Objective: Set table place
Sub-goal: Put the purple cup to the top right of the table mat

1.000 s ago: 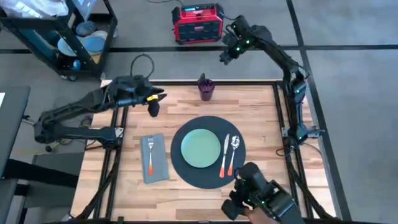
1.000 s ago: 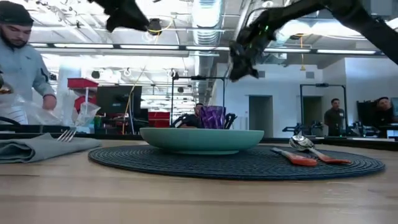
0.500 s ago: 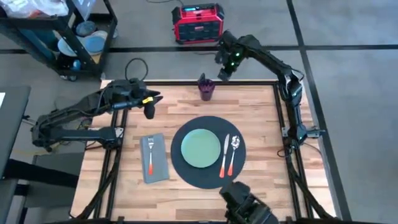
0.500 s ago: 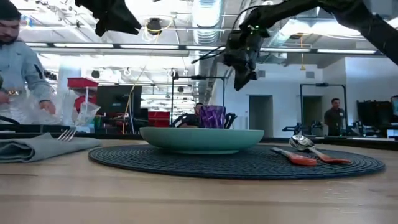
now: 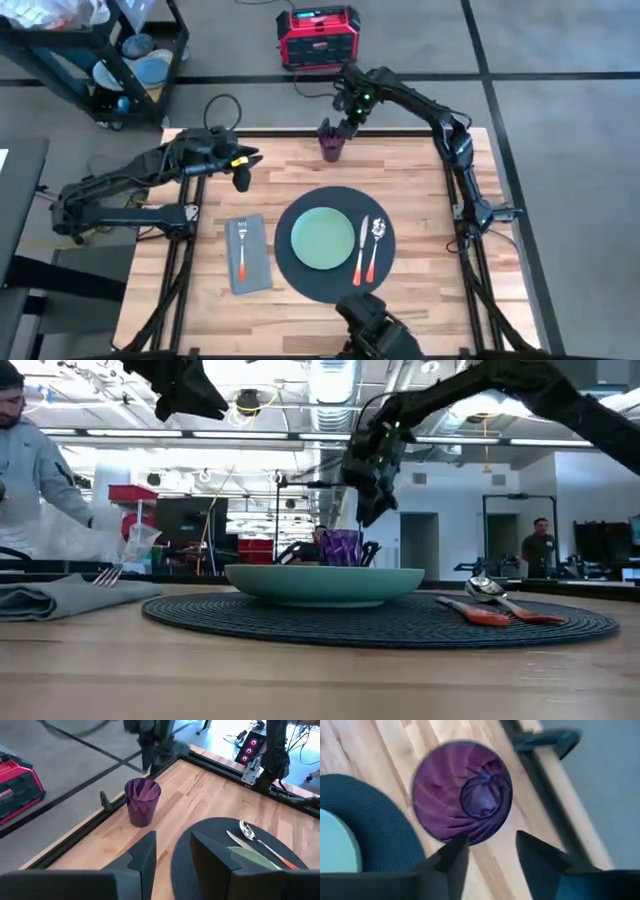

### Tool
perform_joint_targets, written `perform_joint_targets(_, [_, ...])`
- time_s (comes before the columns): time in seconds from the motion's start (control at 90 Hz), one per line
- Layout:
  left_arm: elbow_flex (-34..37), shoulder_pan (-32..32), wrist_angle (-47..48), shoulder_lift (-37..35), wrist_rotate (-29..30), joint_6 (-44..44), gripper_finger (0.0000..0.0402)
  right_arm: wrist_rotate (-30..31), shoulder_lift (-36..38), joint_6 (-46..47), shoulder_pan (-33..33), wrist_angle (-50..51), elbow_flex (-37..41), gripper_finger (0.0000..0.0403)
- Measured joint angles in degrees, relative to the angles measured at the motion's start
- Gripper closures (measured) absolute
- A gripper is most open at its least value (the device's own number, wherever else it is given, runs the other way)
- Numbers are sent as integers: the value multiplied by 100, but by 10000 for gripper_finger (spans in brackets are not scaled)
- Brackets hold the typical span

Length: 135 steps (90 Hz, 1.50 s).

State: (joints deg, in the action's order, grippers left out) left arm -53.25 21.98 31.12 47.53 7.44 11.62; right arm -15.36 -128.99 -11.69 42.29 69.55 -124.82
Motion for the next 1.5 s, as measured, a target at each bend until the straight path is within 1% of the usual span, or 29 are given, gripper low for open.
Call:
perform_joint_targets(0.111, [0, 0, 125, 10, 4, -45, 297, 8, -54, 108, -25, -278, 0, 166])
perform_joint_targets(0.211, [0, 0, 193, 3, 2, -137, 297, 26, -48, 187, -21, -369, -8, 151])
perform_joint_targets(0.344, [0, 0, 259, 9, 3, -207, 297, 87, -60, 226, -16, -467, -8, 151])
perform_joint_targets(0.578, [0, 0, 292, 7, 4, -240, 297, 180, -323, 233, -114, -634, -10, 173])
perform_joint_targets(0.656, [0, -2, 294, 7, 3, -240, 297, 179, -387, 261, -98, -398, -1, 179])
perform_joint_targets(0.711, [0, -2, 309, 7, 4, -236, 297, 286, -458, 297, -108, -420, -3, 192])
perform_joint_targets(0.767, [0, 8, 361, 7, 8, -249, 297, 469, -474, 399, -108, -287, -1, 220])
perform_joint_targets(0.833, [0, 21, 431, 7, 13, -339, 297, 527, -472, 394, -115, -187, -1, 277])
perform_joint_targets(0.911, [0, 22, 463, 7, 18, -362, 297, 561, -421, 314, -112, -22, -1, 361])
perform_joint_targets(0.956, [0, 22, 463, 7, 23, -387, 297, 555, -388, 249, -99, 71, -1, 384])
perform_joint_targets(1.056, [0, 24, 461, 7, 31, -448, 297, 592, -302, 269, -91, 456, -3, 396])
perform_joint_targets(1.222, [0, 24, 460, 7, 34, -452, 297, 712, -238, 237, -101, 1671, -3, 401])
perform_joint_targets(1.3, [0, 24, 461, 7, 33, -495, 297, 1076, -213, 226, -141, 2066, -1, 401])
perform_joint_targets(1.367, [0, 24, 463, 7, 35, -495, 297, 1354, -65, 301, -193, 2038, 77, 401])
perform_joint_targets(1.433, [0, 24, 478, 7, 35, -487, 297, 1365, 237, 435, -202, 1852, 279, 401])
perform_joint_targets(1.5, [0, 24, 571, 7, 36, -430, 297, 1371, 686, 523, -199, 1656, 751, 402])
